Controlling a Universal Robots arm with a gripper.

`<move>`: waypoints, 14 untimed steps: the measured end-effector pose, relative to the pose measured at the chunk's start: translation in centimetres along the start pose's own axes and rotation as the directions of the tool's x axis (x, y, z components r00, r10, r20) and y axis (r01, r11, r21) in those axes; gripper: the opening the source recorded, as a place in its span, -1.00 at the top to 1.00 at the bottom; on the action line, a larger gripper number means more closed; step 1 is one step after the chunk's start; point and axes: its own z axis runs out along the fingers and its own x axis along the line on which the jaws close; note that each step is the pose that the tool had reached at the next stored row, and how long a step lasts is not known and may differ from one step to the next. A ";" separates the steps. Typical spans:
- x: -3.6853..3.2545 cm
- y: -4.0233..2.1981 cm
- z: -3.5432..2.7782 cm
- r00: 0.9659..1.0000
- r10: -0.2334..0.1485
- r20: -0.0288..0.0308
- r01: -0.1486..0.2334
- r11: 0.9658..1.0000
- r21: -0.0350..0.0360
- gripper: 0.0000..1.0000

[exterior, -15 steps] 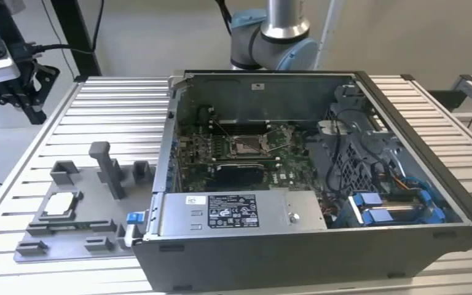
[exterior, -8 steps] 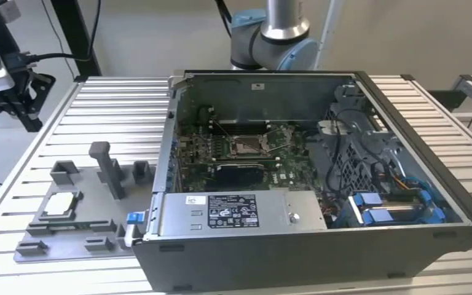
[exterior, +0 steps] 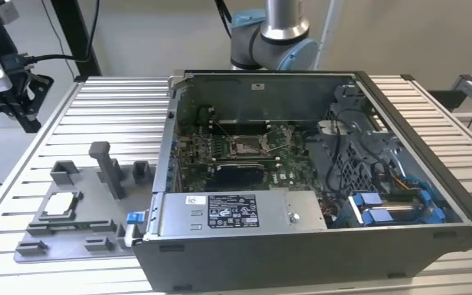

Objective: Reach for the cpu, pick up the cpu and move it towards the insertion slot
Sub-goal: 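Reach for the cpu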

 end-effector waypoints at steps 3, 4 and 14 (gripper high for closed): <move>0.00 0.00 0.00 1.000 0.000 0.000 0.000 1.000 0.000 -1.00; 0.00 0.00 0.00 1.000 0.000 0.000 0.000 1.000 0.000 -1.00; 0.00 0.00 0.00 1.000 0.000 0.000 0.000 1.000 0.000 -1.00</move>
